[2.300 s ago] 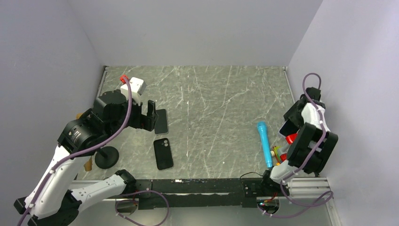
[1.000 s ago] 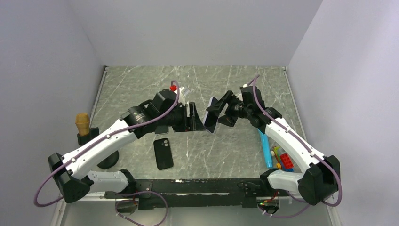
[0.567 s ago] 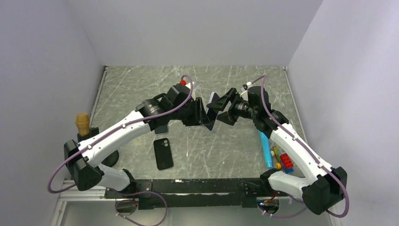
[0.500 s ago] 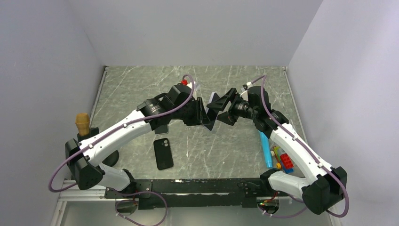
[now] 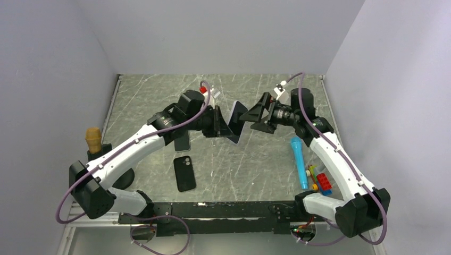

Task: Take the phone out of the phone case
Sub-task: Pick up the phone at the center of the board, then remove the phone case from the phone.

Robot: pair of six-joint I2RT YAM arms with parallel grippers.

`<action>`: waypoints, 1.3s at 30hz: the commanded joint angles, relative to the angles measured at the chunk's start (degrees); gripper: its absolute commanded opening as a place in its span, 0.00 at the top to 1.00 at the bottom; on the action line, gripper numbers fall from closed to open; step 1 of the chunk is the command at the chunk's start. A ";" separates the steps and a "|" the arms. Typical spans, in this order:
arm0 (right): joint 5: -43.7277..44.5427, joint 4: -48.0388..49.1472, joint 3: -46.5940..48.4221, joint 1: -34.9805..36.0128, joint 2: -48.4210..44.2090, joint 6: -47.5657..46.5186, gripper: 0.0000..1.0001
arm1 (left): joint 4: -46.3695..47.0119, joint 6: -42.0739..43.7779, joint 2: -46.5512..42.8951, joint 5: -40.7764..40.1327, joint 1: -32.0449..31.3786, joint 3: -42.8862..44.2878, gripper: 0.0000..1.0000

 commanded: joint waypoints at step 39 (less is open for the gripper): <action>-25.89 49.29 -10.09 -7.59 -1.88 30.88 1.00 | 31.28 -14.22 -16.97 16.86 5.30 -17.63 0.43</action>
